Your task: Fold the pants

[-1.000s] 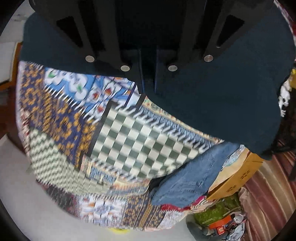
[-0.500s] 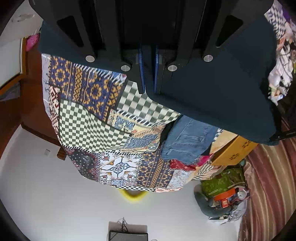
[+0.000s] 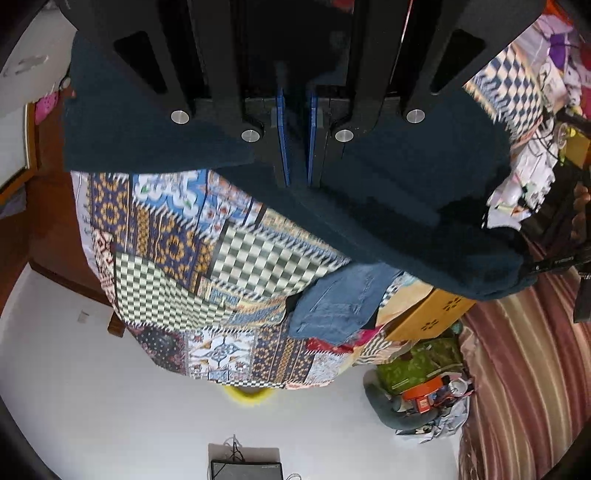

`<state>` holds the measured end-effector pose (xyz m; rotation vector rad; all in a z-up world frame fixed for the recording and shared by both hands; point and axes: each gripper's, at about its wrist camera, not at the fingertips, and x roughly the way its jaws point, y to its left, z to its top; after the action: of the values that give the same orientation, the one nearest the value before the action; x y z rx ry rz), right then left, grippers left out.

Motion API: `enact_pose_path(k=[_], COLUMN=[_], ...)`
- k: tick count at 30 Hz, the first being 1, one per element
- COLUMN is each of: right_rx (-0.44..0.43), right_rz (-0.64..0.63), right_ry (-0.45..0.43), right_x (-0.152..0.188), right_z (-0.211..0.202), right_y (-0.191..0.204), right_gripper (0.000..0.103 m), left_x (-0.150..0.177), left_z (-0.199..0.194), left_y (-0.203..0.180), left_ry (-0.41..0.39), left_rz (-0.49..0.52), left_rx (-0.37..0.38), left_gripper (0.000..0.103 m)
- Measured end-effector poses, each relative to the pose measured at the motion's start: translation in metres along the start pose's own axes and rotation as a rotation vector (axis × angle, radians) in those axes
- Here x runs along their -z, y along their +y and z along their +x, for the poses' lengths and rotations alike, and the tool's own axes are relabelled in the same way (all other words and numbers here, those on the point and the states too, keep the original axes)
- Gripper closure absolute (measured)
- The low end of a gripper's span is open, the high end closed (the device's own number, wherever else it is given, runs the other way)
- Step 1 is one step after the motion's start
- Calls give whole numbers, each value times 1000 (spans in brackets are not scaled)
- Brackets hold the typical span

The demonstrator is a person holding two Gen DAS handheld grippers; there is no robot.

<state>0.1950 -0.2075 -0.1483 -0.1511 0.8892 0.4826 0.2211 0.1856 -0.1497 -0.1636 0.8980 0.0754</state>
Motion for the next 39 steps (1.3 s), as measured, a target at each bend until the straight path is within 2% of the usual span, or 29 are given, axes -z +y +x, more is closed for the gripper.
enact_pose_path(k=[5, 12, 16, 17, 20, 23, 24, 26, 27, 28, 29, 30, 31, 32, 36, 39], right_rx=[-6, -32, -38, -40, -47, -26, -21, 3, 18, 41, 61, 83, 101, 121, 195, 238], right_rz=[0, 13, 24, 28, 44, 30, 27, 32, 41, 55, 67, 81, 93, 105, 170, 223], right_ry=[12, 61, 77, 81, 98, 100, 102, 100, 93, 81, 68, 49, 39, 36, 17, 2], right_x=[25, 58, 70, 71, 73, 74, 73, 72, 73, 73, 72, 72, 72, 71, 64, 56], right_z=[-8, -5, -3, -2, -1, -6, -9, -14, -17, -20, -23, -27, -30, -32, -41, -46], right_y=[10, 18, 22, 21, 21, 24, 23, 19, 16, 11, 7, 1, -5, -11, -46, -76], right_gripper=[95, 95, 95, 95, 92, 91, 89, 79, 65, 46, 39, 31, 29, 28, 27, 27], left_x=[24, 62, 88, 94, 102, 98, 94, 87, 81, 76, 72, 67, 62, 58, 39, 20], left_z=[-17, -4, 7, 7, 5, -4, -7, -10, -9, -9, -8, -7, -6, -5, 4, 16], left_y=[7, 18, 23, 27, 35, 33, 30, 25, 20, 13, 8, 1, -9, -14, -47, -68], left_ry=[1, 93, 136, 147, 165, 139, 130, 115, 108, 105, 102, 97, 81, 70, 66, 68], left_rz=[-2, 5, 12, 6, -14, -8, -4, 5, 10, 14, 17, 23, 32, 39, 84, 86], left_rx=[12, -8, -86, -81, -74, -87, -84, -77, -73, -65, -63, -61, -58, -56, -26, -8], left_gripper=[86, 86, 87, 87, 87, 87, 87, 86, 84, 75, 61, 53, 42, 37, 32, 23])
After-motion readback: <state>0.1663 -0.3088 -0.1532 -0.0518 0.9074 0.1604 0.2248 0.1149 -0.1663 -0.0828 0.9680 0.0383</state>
